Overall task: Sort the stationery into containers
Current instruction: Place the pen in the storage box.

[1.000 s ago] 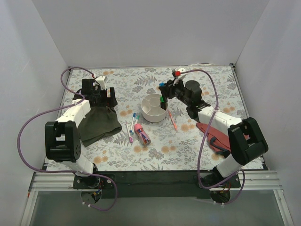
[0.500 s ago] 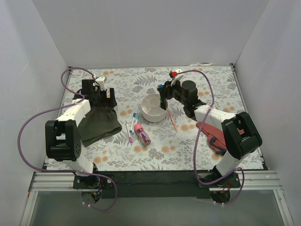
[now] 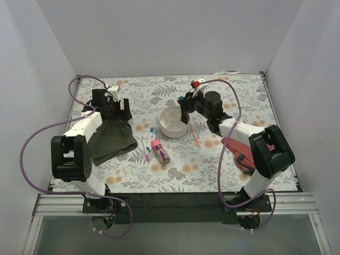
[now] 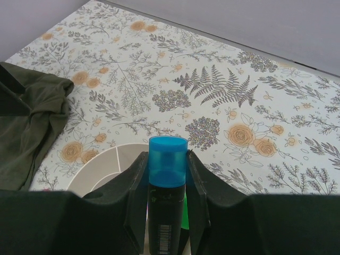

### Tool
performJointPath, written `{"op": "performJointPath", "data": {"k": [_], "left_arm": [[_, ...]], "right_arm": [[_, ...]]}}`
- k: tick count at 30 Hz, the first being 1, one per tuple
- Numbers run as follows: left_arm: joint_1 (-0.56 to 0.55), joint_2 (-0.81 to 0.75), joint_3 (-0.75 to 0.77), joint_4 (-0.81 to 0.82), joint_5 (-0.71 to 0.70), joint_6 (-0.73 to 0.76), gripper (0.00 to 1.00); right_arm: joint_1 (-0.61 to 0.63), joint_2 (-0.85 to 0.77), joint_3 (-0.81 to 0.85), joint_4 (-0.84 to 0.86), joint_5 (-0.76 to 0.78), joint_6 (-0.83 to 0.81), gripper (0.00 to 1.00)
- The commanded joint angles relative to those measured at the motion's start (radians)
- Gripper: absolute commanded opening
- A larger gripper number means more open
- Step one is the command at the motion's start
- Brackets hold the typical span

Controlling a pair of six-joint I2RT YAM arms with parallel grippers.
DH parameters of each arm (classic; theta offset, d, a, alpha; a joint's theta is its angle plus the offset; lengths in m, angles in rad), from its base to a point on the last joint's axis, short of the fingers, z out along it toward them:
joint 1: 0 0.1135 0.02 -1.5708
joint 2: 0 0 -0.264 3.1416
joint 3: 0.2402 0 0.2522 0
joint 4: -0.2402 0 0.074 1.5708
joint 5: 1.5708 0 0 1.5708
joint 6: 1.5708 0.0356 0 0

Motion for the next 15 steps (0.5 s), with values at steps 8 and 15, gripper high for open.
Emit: {"op": "performJointPath", "data": {"k": [8,15], "left_arm": [[0.007,0.002,0.034,-0.001,-0.001,0.016,0.85],[0.007,0.005,0.044,0.009,0.008,0.009,0.85]], "right_arm": [[0.0,-0.01,0.01,0.01,-0.006,-0.003,0.57],[0.0,-0.03,0.028,-0.03,-0.017,-0.004,0.69]]}}
